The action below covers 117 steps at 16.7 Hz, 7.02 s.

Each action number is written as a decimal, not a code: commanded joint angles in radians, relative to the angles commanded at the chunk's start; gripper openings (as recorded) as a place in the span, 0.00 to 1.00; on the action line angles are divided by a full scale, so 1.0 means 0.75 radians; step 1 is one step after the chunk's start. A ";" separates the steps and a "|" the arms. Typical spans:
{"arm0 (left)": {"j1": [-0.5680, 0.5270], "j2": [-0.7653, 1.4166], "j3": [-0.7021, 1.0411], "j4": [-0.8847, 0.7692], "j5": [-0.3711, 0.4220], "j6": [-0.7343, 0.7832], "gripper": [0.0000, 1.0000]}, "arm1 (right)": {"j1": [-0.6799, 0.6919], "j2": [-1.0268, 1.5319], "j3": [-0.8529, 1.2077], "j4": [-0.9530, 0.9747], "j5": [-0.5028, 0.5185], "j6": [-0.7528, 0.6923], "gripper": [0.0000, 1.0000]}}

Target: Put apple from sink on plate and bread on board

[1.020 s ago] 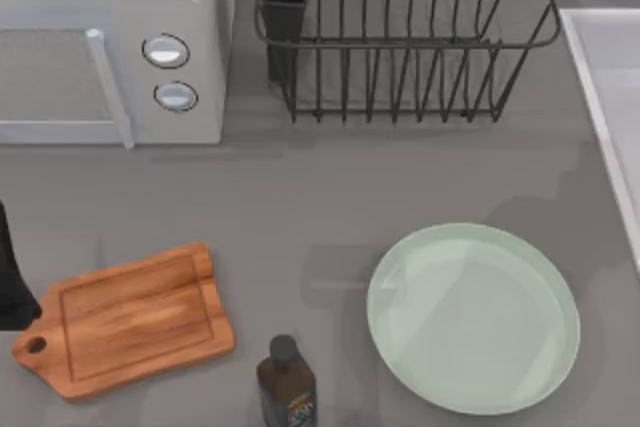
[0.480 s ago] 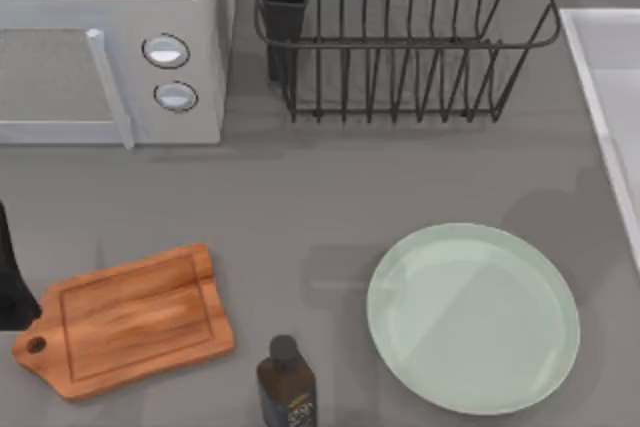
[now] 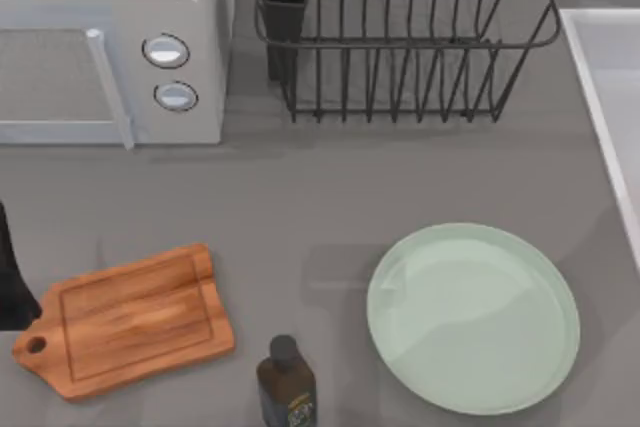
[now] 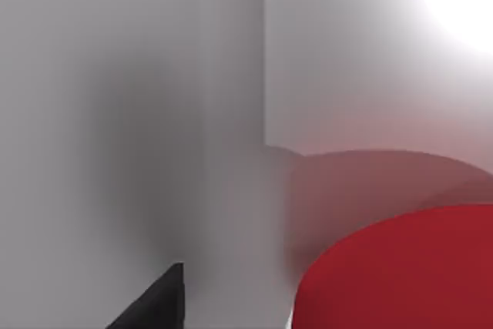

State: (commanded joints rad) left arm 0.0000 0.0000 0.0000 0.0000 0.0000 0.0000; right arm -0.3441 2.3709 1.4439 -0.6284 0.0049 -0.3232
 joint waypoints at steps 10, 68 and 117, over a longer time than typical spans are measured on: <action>0.000 0.000 0.000 0.000 0.000 0.000 1.00 | -0.001 0.048 -0.029 0.056 0.000 0.000 0.70; 0.000 0.000 0.000 0.000 0.000 0.000 1.00 | 1.290 -0.770 -0.005 -0.786 -0.006 1.281 0.00; 0.000 0.000 0.000 0.000 0.000 0.000 1.00 | 0.519 -3.035 -1.807 0.724 -0.007 0.493 1.00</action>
State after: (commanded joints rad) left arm 0.0000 0.0000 0.0000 0.0000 0.0000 0.0000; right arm 0.0455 0.0948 0.0883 -0.0855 0.0000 0.0467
